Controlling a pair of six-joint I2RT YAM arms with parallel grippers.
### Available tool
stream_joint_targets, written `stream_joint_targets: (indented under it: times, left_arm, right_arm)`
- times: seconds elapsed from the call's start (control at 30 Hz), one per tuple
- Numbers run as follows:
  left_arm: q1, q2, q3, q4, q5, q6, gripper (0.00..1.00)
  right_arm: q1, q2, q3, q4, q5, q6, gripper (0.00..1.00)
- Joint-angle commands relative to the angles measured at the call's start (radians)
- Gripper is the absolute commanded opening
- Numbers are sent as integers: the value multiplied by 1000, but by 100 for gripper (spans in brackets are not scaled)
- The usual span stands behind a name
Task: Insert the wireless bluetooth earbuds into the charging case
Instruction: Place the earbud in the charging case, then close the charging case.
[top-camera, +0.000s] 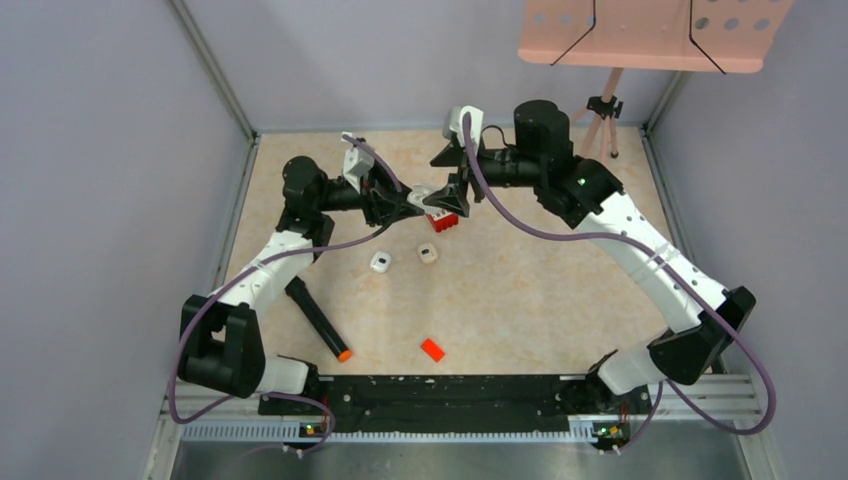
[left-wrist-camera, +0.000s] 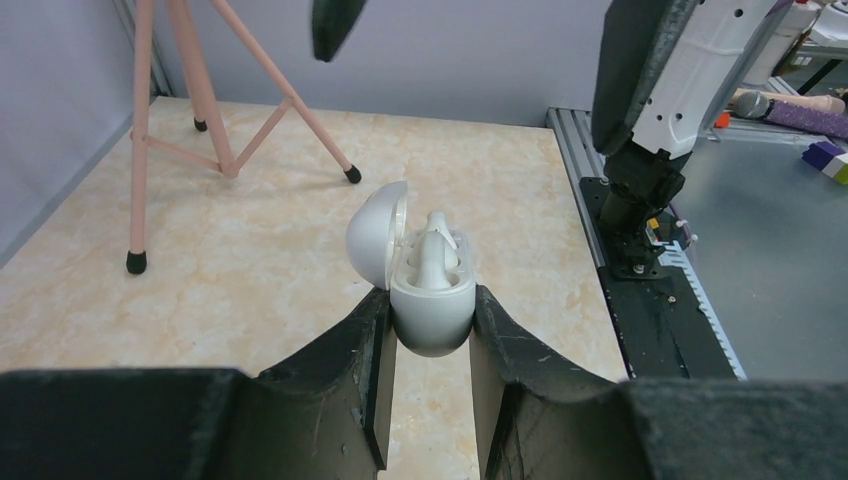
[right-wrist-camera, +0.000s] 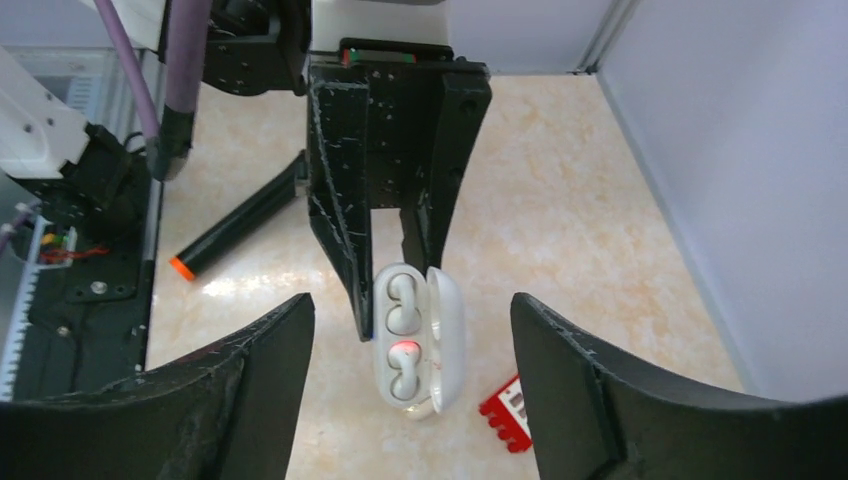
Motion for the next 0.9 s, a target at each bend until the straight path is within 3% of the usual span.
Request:
stream_joint_targets:
  times: [0.0,0.17,0.4,0.7,0.8,0.87]
  left_arm:
    - [-4,-24,8,25,18,27,0]
    - [-6,-23,17,27,1,29,0]
    - [-5,3,36,1,-177,-62,0]
    - [-3,55,10,-88,-297,-157,0]
    - [-3,70,-13,-207,-303,-115,0]
    - [0,74,-11,-397,-313,-35,0]
  right_arm:
    - [8,-19,-5,1,76,2,77]
    - [8,41,-13,-95,11,-47,80]
    - [9,32,-14,-110,-29,-99,78]
    - [1,-132,-87,-165,171,-145,78]
    - [-63,-182,-162,-175,217,-88,78]
    - [-125,-196,-207,-185,215,-31,78]
